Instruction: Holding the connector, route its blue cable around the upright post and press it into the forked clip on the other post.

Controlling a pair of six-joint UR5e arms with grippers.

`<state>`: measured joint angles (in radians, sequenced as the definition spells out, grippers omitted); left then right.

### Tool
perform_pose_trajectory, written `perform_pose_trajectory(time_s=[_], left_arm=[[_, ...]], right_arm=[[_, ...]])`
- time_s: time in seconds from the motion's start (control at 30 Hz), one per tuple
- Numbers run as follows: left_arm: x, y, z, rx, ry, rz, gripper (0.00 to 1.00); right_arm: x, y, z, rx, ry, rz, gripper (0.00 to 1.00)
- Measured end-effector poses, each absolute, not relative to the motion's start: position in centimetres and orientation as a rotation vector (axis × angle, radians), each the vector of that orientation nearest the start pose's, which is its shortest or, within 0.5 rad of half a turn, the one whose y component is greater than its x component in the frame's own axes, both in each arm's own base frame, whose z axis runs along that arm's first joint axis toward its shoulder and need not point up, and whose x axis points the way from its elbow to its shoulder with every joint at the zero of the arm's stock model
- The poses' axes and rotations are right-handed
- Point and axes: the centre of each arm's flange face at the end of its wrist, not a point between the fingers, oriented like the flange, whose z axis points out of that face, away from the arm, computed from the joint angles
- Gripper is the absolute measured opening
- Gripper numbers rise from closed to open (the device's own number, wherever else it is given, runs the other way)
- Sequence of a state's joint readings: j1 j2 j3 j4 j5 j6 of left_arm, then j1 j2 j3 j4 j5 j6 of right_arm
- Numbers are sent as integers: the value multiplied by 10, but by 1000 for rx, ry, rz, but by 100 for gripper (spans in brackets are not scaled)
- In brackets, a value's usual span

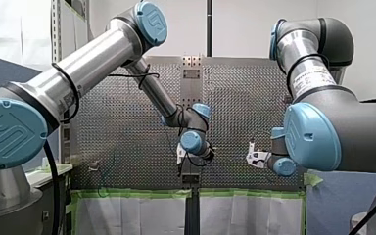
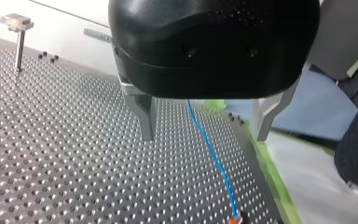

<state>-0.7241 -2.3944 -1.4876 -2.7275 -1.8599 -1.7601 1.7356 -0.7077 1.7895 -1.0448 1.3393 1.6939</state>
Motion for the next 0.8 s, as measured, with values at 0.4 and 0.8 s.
perform_pose_trajectory(time_s=[0.4, 0.8], left_arm=[[422, -513, 60, 348, 1867, -263, 100], [422, -497, 45, 398, 1893, -63, 100]], right_arm=[[252, -567, -11, 1485, -1135, 1562, 0], [252, -566, -12, 1487, -1137, 1560, 0]])
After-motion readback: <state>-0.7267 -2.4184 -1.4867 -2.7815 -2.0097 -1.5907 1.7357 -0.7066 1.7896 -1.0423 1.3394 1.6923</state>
